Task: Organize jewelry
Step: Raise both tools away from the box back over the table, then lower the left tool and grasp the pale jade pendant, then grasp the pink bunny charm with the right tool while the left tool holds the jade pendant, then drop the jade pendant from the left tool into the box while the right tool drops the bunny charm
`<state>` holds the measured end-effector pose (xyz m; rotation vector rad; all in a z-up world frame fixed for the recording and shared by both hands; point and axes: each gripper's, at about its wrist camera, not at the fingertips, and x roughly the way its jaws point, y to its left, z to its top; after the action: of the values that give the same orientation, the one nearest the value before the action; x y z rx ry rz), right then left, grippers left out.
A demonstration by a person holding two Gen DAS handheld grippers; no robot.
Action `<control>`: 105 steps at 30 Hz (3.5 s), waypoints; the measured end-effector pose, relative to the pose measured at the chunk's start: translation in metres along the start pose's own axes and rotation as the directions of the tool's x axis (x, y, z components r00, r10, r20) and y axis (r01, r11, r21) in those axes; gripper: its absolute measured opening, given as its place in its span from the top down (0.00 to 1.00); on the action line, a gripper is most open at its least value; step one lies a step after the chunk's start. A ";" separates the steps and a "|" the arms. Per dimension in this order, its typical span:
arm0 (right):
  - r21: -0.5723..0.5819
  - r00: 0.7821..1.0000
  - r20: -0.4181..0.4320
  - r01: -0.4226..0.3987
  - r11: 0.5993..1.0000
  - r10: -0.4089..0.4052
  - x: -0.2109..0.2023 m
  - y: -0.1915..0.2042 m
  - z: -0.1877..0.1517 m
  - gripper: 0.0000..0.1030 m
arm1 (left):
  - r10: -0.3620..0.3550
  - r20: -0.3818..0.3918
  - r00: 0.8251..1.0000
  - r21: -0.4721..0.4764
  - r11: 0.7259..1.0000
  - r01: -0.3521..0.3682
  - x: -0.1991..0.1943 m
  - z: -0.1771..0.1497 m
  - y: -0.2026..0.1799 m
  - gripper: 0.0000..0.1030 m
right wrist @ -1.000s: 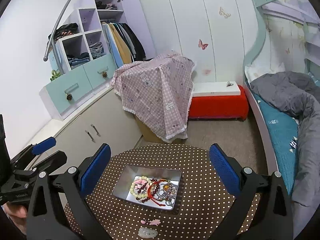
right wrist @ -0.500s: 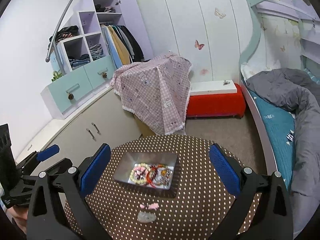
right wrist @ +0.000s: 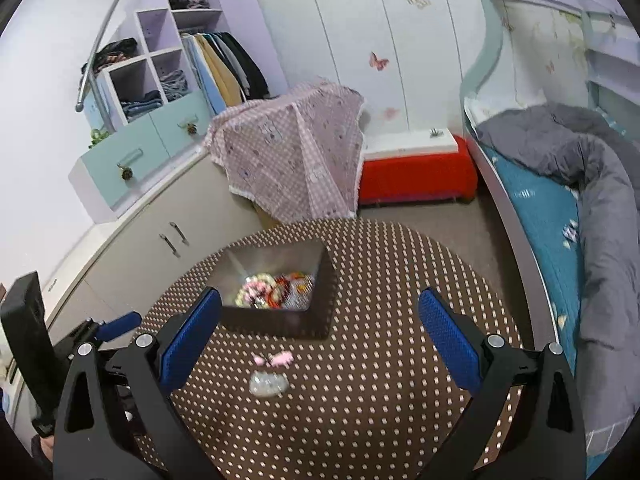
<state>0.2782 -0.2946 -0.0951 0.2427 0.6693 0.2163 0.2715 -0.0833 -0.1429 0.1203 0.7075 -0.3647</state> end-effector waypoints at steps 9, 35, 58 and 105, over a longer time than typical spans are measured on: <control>0.068 0.999 -0.046 0.019 0.998 -0.016 0.006 -0.026 -0.023 0.08 | -0.018 -0.136 0.991 0.044 0.999 0.024 0.050 -0.023 -0.024 0.10; -0.006 0.985 -0.169 -0.023 1.000 0.022 0.046 -0.006 -0.049 0.08 | -0.079 -0.174 0.982 0.001 0.997 0.081 0.064 -0.041 -0.013 0.64; -0.348 0.961 -0.271 -0.044 0.936 -0.056 0.119 0.063 -0.078 0.87 | -0.037 -0.166 0.985 -0.047 0.998 0.030 0.057 -0.046 0.028 0.66; -0.326 0.998 0.010 -0.061 0.943 0.068 0.045 0.065 0.068 0.87 | -0.119 0.100 0.988 -0.089 0.988 0.127 0.016 0.107 0.042 0.67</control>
<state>0.3481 -0.2313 -0.0511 -0.0511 0.5952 0.3826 0.3641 -0.0736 -0.0729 -0.0308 0.6387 -0.4515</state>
